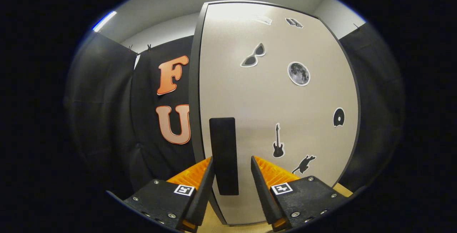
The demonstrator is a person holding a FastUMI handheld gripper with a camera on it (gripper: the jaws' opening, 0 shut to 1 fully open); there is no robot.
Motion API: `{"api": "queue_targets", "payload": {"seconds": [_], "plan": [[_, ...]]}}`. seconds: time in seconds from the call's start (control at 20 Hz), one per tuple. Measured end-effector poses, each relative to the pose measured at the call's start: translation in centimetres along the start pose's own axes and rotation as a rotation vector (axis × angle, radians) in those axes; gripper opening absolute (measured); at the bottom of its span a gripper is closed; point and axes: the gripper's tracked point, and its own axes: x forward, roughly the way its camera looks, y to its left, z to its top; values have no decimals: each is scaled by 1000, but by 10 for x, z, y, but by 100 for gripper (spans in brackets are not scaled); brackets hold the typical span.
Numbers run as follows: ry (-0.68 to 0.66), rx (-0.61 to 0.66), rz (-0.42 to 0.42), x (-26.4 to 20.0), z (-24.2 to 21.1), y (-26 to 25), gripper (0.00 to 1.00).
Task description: Open the shoe cabinet door, grab the shoes and put them into the shoe cabinet, then close the shoe cabinet door.
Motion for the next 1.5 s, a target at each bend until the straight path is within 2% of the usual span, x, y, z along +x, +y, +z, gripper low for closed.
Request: {"api": "queue_targets", "payload": {"seconds": [0.25, 0.5, 0.75, 1.1, 1.5], "plan": [[17, -30, -17, 9, -5, 6, 39], [39, 13, 8, 9, -8, 6, 32], [46, 6, 30, 2, -7, 7, 18], [54, 19, 40, -37, -6, -5, 16], [71, -2, -47, -92, -2, -38, 16]]}}
